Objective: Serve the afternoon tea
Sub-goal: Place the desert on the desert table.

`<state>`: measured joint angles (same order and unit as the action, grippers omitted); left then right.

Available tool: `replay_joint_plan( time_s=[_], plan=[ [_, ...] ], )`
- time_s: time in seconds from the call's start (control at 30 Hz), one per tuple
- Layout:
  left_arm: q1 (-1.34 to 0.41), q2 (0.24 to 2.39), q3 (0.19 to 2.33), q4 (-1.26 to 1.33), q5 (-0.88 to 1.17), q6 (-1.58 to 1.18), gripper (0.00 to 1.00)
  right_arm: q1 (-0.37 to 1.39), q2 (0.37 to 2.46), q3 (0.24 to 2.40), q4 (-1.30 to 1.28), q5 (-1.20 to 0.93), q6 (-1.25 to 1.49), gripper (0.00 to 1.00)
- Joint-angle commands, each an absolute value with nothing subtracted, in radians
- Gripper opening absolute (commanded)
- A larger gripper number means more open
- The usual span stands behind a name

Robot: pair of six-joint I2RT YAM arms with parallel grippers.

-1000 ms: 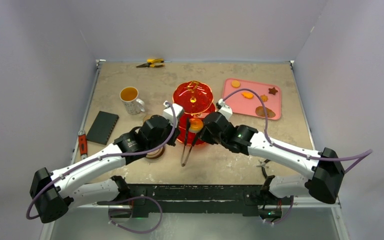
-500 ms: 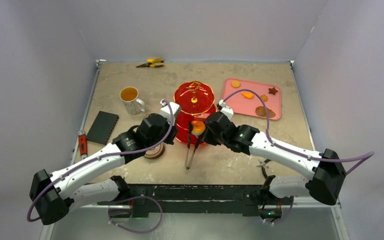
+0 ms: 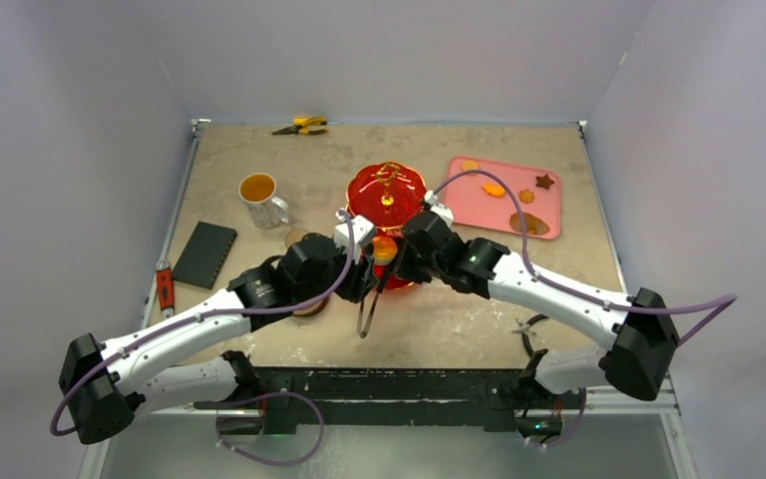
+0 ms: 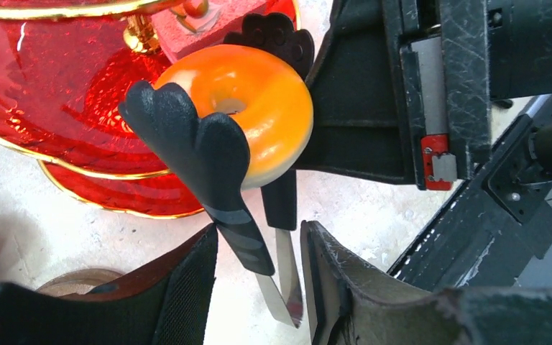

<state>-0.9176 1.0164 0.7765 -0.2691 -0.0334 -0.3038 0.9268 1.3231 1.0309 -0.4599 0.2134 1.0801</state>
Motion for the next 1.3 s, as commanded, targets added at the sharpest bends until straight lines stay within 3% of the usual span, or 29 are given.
replay_joint_plan(
  time_s=[0.0,0.23,0.53,1.27],
  plan=[
    [-0.926,1.027,0.758,-0.246,-0.07,-0.296,0.43,0.917,1.343,1.105,-0.473,0.115,1.071,0.0],
    [-0.928,1.024,0.736,-0.252,-0.193,-0.286,0.21,0.861,1.283,1.081,-0.504,0.034,1.054,0.0],
    [-0.926,1.042,0.768,-0.256,-0.232,-0.302,0.05,0.819,1.279,1.065,-0.504,0.002,1.006,0.0],
    [-0.867,1.037,0.765,-0.288,-0.256,-0.328,0.0,0.729,1.263,1.032,-0.512,-0.022,0.92,0.0]
  ],
)
